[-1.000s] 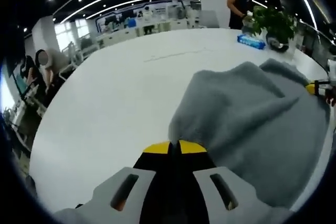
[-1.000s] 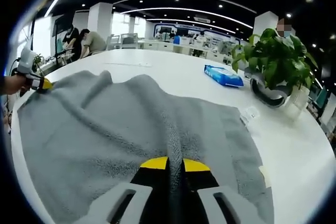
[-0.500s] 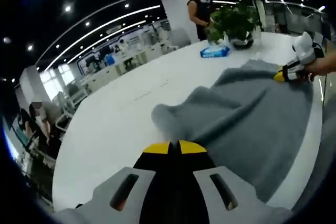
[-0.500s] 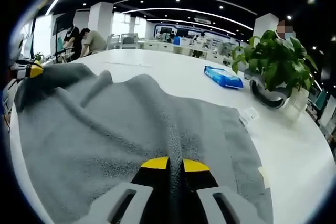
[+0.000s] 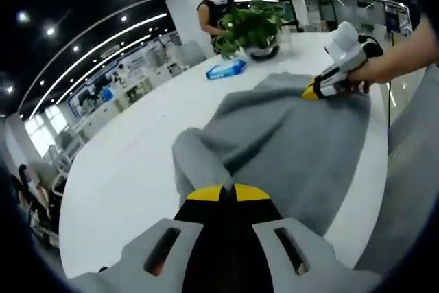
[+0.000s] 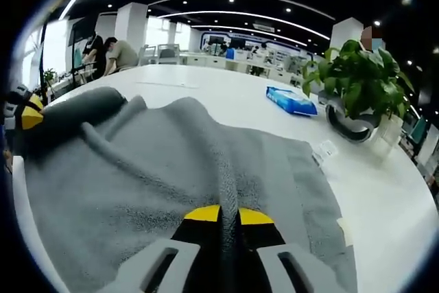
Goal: Open the folded towel by lifting each exposed corner and separating the folded layers until the towel lies flat within the target outline without major curled edges
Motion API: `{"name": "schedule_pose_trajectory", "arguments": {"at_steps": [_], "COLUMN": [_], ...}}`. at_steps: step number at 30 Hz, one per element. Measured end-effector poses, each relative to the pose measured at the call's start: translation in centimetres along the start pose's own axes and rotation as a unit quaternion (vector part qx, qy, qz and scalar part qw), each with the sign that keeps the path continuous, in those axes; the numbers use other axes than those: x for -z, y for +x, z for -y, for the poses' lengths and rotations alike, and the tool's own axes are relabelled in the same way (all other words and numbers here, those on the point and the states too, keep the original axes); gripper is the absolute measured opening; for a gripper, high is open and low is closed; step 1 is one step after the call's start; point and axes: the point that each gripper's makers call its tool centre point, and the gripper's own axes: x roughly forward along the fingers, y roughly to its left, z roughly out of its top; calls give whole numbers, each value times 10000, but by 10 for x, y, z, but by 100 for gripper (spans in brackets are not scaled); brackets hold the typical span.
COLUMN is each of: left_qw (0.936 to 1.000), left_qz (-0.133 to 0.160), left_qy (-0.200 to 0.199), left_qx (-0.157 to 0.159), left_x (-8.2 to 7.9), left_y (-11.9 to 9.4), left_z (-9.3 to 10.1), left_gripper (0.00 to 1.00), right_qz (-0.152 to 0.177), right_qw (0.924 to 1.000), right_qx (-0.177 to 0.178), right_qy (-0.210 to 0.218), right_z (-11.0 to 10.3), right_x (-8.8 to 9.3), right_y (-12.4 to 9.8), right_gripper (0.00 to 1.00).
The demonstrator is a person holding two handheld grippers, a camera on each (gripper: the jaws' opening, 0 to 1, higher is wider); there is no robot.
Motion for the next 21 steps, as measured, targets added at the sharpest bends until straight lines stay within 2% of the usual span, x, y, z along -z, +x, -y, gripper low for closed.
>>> {"name": "schedule_pose_trajectory", "arguments": {"at_steps": [2, 4, 7, 8, 10, 12, 16, 17, 20, 21], "left_qw": [9995, 9964, 9961, 9974, 9983, 9982, 9953, 9936, 9894, 9897], "left_qz": [-108, -153, -344, -389, -299, -238, 53, 267, 494, 432], "left_qy": [-259, -708, -498, -188, -31, -214, -842, -1015, -1334, -1351], "left_qx": [175, 452, 636, 584, 497, 505, 465, 412, 291, 193], "left_x": [7, 9, 16, 18, 16, 11, -3, -11, -21, -17], "left_y": [1, 1, 4, 4, 4, 3, -3, -5, -10, -9], "left_z": [9, 23, 35, 36, 37, 35, 24, 17, 4, -3], "left_gripper": [4, 4, 4, 4, 4, 5, 6, 7, 9, 9], "right_qz": [7, 10, 24, 25, 24, 26, 30, 31, 39, 39], "right_qw": [10000, 10000, 10000, 10000, 10000, 10000, 10000, 10000, 10000, 10000], "right_qx": [5, 9, 21, 23, 24, 23, 31, 35, 46, 51], "right_qy": [2, 5, 7, 8, 6, 11, 6, 12, 13, 11], "right_z": [0, 0, 0, 0, 0, 0, 0, 0, 0, 0], "right_x": [0, 0, 0, 0, 0, 0, 0, -1, -1, 0], "right_y": [0, 0, 0, 0, 0, -1, -1, -1, -1, -1], "right_gripper": [4, 4, 4, 4, 4, 4, 4, 4, 4, 4]}}
